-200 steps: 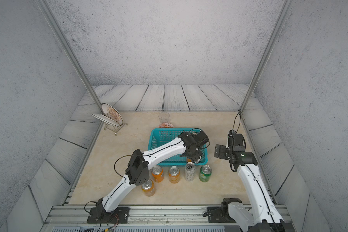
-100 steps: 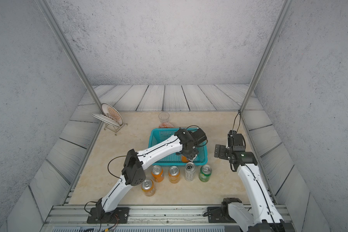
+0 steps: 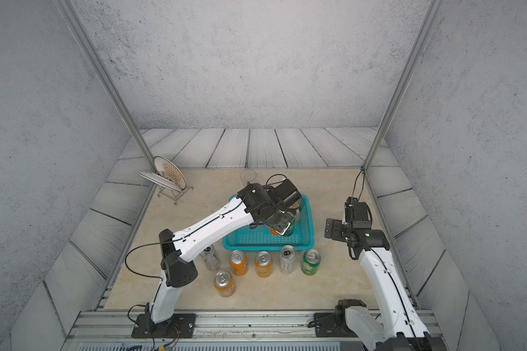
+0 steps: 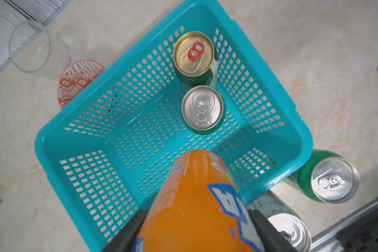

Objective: Take out the drinks from the basket
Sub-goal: Pick up the drink from the basket.

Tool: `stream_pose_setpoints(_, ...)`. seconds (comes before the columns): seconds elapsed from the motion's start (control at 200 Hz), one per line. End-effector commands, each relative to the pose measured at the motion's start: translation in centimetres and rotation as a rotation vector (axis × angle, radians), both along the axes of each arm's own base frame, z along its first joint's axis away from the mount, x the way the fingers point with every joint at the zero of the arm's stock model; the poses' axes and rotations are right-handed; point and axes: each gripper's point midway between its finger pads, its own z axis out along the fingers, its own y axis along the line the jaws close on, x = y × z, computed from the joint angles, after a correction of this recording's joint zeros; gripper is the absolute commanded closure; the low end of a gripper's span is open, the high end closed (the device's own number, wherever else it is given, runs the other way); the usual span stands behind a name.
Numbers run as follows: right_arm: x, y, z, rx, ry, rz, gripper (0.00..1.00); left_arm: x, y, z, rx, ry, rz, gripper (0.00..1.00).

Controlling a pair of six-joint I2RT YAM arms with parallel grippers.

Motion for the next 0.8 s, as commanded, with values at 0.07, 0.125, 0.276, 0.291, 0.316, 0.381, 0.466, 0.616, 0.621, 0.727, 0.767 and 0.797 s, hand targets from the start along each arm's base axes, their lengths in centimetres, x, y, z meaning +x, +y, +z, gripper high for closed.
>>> stream_pose_setpoints(0.07,-0.2,-0.2,-0.1,0.000,0.001,-0.009,0.01,-0.9,2.1,4.7,-0.072,-0.062,-0.013,0.28)
stream_pose_setpoints(0.125,-0.2,-0.1,-0.1,0.001,0.002,-0.009,0.01,-1.4,2.3,5.3,-0.092,-0.054,-0.032,0.28)
stream_pose_setpoints(0.276,-0.2,-0.1,-0.1,0.002,0.002,-0.007,0.00,-3.0,3.2,6.3,-0.126,-0.038,-0.061,0.28)
stream_pose_setpoints(0.291,-0.2,-0.1,-0.1,0.002,0.002,-0.008,0.01,-3.2,3.3,6.3,-0.126,-0.035,-0.065,0.28)
stream_pose_setpoints(0.316,-0.2,-0.1,-0.1,0.002,0.003,-0.007,0.01,-3.5,3.5,6.3,-0.122,-0.035,-0.072,0.28)
stream_pose_setpoints(0.381,-0.2,-0.1,-0.1,0.004,0.004,-0.006,0.01,-4.2,4.1,6.3,-0.113,-0.034,-0.086,0.28)
stream_pose_setpoints(0.466,-0.1,-0.1,-0.2,0.005,0.006,-0.006,0.01,-5.3,4.8,6.2,-0.101,-0.031,-0.102,0.28)
stream_pose_setpoints(0.616,-0.1,-0.1,-0.4,0.006,0.016,-0.007,0.01,-7.2,6.1,5.7,-0.082,-0.033,-0.114,0.28)
stream_pose_setpoints(0.621,-0.1,-0.1,-0.4,0.005,0.016,-0.006,0.01,-7.3,6.2,5.7,-0.082,-0.033,-0.113,0.28)
stream_pose_setpoints(0.727,0.0,-0.1,-0.4,0.007,0.015,-0.006,0.01,-8.5,6.9,5.2,-0.087,-0.023,-0.114,0.28)
stream_pose_setpoints(0.767,-0.1,-0.1,-0.4,0.006,0.015,-0.006,0.01,-9.0,7.0,5.0,-0.089,-0.020,-0.117,0.28)
stream_pose_setpoints(0.797,-0.1,0.0,-0.4,0.006,0.014,-0.004,0.01,-9.3,7.1,4.8,-0.087,-0.018,-0.120,0.28)
